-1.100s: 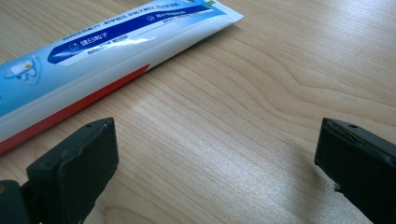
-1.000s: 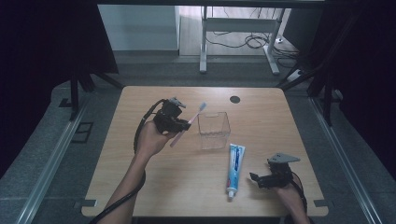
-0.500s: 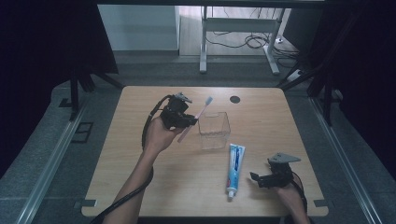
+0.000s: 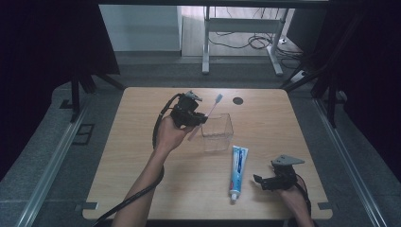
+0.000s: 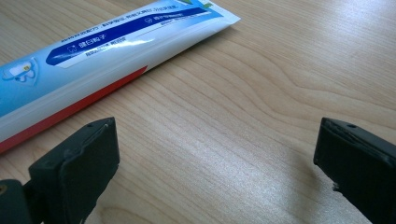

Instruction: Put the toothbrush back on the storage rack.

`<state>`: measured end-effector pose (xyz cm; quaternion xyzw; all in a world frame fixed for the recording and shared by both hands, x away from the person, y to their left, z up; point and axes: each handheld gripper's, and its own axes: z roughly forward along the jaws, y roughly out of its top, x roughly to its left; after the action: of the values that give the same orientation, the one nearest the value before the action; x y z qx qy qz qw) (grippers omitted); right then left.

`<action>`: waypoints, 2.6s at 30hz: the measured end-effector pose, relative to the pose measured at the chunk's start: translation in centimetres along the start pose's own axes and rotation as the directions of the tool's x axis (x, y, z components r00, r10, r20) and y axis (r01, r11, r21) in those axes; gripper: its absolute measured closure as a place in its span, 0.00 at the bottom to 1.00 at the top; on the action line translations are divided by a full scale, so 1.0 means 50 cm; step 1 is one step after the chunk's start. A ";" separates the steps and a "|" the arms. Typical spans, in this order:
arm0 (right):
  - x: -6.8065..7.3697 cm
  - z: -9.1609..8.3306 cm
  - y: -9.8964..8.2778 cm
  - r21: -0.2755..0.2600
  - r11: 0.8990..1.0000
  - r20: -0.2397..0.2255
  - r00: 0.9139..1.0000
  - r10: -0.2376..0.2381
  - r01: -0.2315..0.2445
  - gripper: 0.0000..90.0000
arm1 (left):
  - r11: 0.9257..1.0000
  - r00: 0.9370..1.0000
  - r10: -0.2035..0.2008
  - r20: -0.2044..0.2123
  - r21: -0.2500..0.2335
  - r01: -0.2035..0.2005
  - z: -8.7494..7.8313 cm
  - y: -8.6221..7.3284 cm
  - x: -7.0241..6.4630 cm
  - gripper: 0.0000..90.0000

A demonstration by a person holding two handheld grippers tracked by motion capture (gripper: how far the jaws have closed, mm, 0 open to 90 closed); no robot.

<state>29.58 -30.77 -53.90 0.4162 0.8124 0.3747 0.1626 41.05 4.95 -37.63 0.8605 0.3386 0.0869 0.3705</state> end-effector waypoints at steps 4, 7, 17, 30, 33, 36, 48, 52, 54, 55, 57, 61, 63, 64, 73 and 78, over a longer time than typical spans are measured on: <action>0.000 -0.001 0.000 -0.001 1.000 0.001 1.000 0.001 -0.001 0.01 | 1.000 1.000 0.010 -0.003 -0.013 -0.010 0.009 0.010 -0.006 0.87; 0.000 -0.001 0.000 -0.001 1.000 0.001 1.000 -0.001 0.001 0.01 | 1.000 1.000 0.014 -0.005 -0.015 -0.014 0.016 0.018 -0.011 0.87; -0.002 -0.001 -0.001 -0.004 1.000 0.001 1.000 -0.007 0.007 0.01 | 0.999 0.999 0.044 -0.019 -0.030 -0.044 0.037 0.046 -0.025 0.87; -0.003 -0.002 -0.001 -0.003 1.000 -0.003 1.000 -0.001 0.001 0.02 | 0.998 0.999 0.040 -0.030 -0.055 -0.042 0.087 0.065 -0.029 0.87; -0.003 -0.002 -0.001 -0.002 1.000 -0.004 1.000 -0.001 0.001 0.02 | 0.998 0.999 0.029 -0.036 -0.054 -0.031 0.098 0.061 -0.023 0.87; -0.003 -0.002 -0.001 -0.002 1.000 -0.005 1.000 -0.002 0.002 0.02 | 0.998 0.999 0.023 -0.042 -0.052 -0.025 0.106 0.057 -0.020 0.87; -0.003 -0.001 -0.001 -0.001 1.000 -0.008 1.000 -0.004 0.004 0.02 | 0.999 0.998 0.030 -0.049 -0.040 -0.032 0.132 0.046 -0.025 0.87; -0.002 0.000 -0.001 0.002 1.000 -0.010 1.000 -0.005 0.005 0.02 | 0.999 0.999 0.026 -0.048 -0.039 -0.028 0.143 0.041 -0.028 0.87; -0.003 0.000 -0.001 0.001 1.000 -0.009 1.000 -0.005 0.005 0.03 | 0.999 0.999 0.024 -0.049 -0.038 -0.025 0.149 0.038 -0.029 0.87; -0.003 0.000 -0.001 0.002 1.000 -0.010 1.000 -0.004 0.004 0.03 | 0.999 0.998 0.024 -0.049 -0.038 -0.026 0.151 0.037 -0.029 0.87; -0.003 0.000 -0.002 0.002 1.000 -0.010 1.000 -0.005 0.005 0.03 | 0.999 0.999 0.019 -0.049 -0.036 -0.021 0.157 0.034 -0.030 0.87; -0.003 0.000 -0.002 0.003 1.000 -0.011 1.000 -0.005 0.005 0.03 | 0.999 0.999 0.016 -0.050 -0.032 -0.017 0.167 0.027 -0.029 0.87; -0.003 0.000 -0.002 0.003 1.000 -0.011 1.000 -0.006 0.006 0.03 | 0.999 0.999 0.017 -0.051 -0.026 -0.019 0.172 0.024 -0.029 0.87; -0.003 0.000 -0.001 0.003 1.000 -0.011 1.000 -0.006 0.006 0.03 | 1.000 0.999 0.018 -0.052 -0.023 -0.019 0.174 0.023 -0.029 0.87; -0.002 0.001 -0.001 0.003 1.000 -0.013 1.000 -0.006 0.006 0.03 | 0.999 0.998 0.032 -0.050 0.002 -0.032 0.195 0.013 -0.038 0.87; -0.003 0.001 -0.002 0.004 1.000 -0.012 1.000 -0.005 0.005 0.03 | 0.999 0.998 0.048 -0.050 0.017 -0.048 0.204 0.009 -0.042 0.87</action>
<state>29.64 -30.89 -54.00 0.4120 0.8152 0.3752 0.1579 43.79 -2.52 -44.34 0.8689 0.3277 0.1146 0.3530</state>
